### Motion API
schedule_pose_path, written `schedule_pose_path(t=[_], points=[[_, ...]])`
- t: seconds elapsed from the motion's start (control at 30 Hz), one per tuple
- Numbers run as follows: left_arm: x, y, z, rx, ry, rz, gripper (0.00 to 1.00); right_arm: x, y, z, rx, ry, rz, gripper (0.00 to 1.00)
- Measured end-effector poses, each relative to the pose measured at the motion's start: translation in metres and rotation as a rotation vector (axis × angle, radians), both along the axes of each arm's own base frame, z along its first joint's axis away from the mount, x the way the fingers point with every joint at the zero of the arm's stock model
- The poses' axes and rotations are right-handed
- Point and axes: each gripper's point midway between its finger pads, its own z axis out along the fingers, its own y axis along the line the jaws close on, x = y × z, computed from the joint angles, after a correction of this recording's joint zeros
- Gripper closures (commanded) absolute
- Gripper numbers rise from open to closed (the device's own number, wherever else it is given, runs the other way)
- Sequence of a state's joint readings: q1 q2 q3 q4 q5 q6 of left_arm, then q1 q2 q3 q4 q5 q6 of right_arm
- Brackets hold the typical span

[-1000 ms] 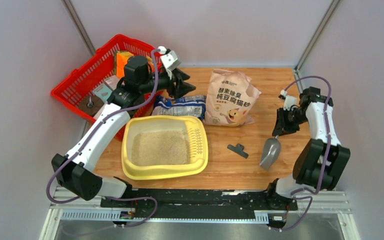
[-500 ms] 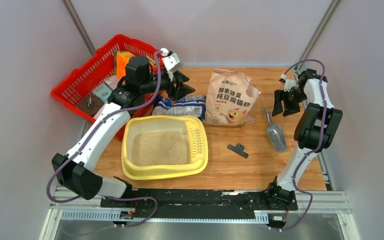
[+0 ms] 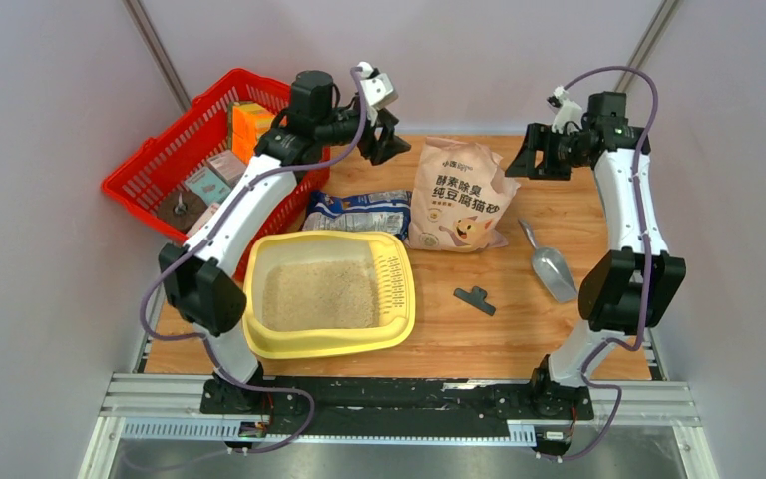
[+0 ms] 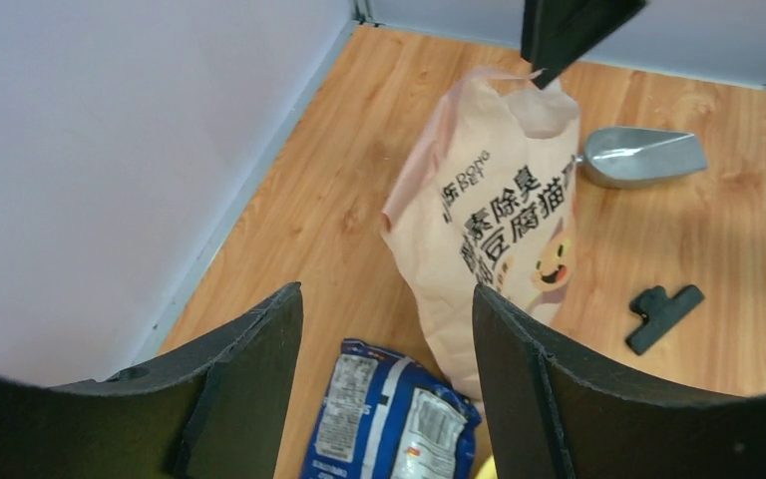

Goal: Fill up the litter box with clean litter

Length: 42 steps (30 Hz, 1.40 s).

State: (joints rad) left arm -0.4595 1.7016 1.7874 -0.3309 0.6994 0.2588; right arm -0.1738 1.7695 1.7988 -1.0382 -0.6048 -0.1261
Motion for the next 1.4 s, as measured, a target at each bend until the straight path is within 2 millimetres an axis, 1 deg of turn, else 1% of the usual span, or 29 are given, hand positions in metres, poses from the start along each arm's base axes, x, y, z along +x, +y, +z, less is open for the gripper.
schedule_pose_path(t=[0.1, 0.17, 0.27, 0.4, 0.43, 0.5, 0.53, 0.57, 0.6, 0.63, 0.67, 0.7, 0.73, 0.77, 0.8, 0.83, 0.87, 0.93, 0.97, 1.03, 1.13, 1.2, 1.4], points=[[0.021, -0.013, -0.011, 0.018, 0.001, -0.008, 0.29, -0.006, 0.028, 0.021, 0.062, -0.031, 0.024, 0.27], [0.031, -0.021, -0.023, 0.03, 0.012, -0.016, 0.28, -0.004, 0.033, 0.024, 0.085, -0.031, 0.019, 0.27], [0.039, -0.033, -0.041, 0.05, 0.034, -0.034, 0.29, 0.002, 0.034, 0.015, 0.104, 0.0, -0.002, 0.28], [0.044, -0.051, -0.059, 0.058, 0.062, -0.055, 0.3, 0.007, 0.037, -0.005, 0.094, 0.052, -0.009, 0.29], [0.045, -0.055, -0.062, 0.056, 0.07, -0.059, 0.33, 0.007, 0.04, -0.009, 0.086, 0.063, -0.005, 0.3], [0.046, -0.063, -0.071, 0.054, 0.089, -0.066, 0.38, 0.004, 0.048, -0.018, 0.066, 0.082, 0.006, 0.37], [0.046, -0.065, -0.074, 0.055, 0.097, -0.069, 0.48, 0.003, 0.052, -0.021, 0.055, 0.09, 0.012, 0.39], [0.045, -0.068, -0.078, 0.055, 0.106, -0.075, 0.55, 0.001, 0.056, -0.026, 0.044, 0.098, 0.018, 0.45], [0.044, -0.07, -0.08, 0.053, 0.114, -0.08, 0.63, 0.0, 0.059, -0.029, 0.032, 0.106, 0.019, 0.49], [0.043, -0.073, -0.082, 0.051, 0.127, -0.084, 0.75, -0.001, 0.06, -0.034, 0.018, 0.115, 0.018, 0.53], [0.04, -0.075, -0.083, 0.049, 0.133, -0.093, 0.8, -0.002, 0.06, -0.039, 0.001, 0.126, 0.008, 0.59], [0.037, -0.077, -0.083, 0.044, 0.142, -0.104, 0.84, -0.003, 0.059, -0.042, -0.015, 0.133, -0.002, 0.63], [0.035, -0.079, -0.082, 0.038, 0.148, -0.114, 0.93, -0.004, 0.056, -0.045, -0.033, 0.139, -0.017, 0.65], [0.032, -0.081, -0.079, 0.027, 0.152, -0.126, 0.97, -0.004, 0.051, -0.049, -0.058, 0.145, -0.043, 0.7], [0.03, -0.081, -0.079, 0.019, 0.161, -0.131, 1.0, -0.005, 0.047, -0.05, -0.078, 0.145, -0.061, 0.72], [0.027, -0.081, -0.08, 0.015, 0.167, -0.137, 1.0, -0.007, 0.043, -0.051, -0.095, 0.147, -0.078, 0.75], [0.023, -0.081, -0.079, 0.009, 0.173, -0.143, 1.0, -0.01, 0.038, -0.052, -0.114, 0.148, -0.099, 0.81], [0.015, -0.078, -0.078, -0.004, 0.182, -0.15, 1.0, -0.016, 0.031, -0.048, -0.139, 0.139, -0.133, 0.88], [0.009, -0.075, -0.077, -0.008, 0.189, -0.153, 1.0, -0.02, 0.03, -0.045, -0.144, 0.134, -0.146, 0.94], [-0.003, -0.072, -0.075, -0.016, 0.213, -0.162, 1.0, -0.028, 0.028, -0.036, -0.145, 0.114, -0.166, 0.98], [-0.019, -0.068, -0.073, -0.033, 0.25, -0.169, 1.0, -0.041, 0.028, -0.022, -0.137, 0.085, -0.187, 1.0], [-0.027, -0.068, -0.073, -0.044, 0.266, -0.175, 1.0, -0.051, 0.029, -0.017, -0.131, 0.078, -0.192, 1.0], [-0.045, -0.07, -0.073, -0.067, 0.322, -0.192, 1.0, -0.074, 0.03, -0.022, -0.118, 0.094, -0.205, 1.0]])
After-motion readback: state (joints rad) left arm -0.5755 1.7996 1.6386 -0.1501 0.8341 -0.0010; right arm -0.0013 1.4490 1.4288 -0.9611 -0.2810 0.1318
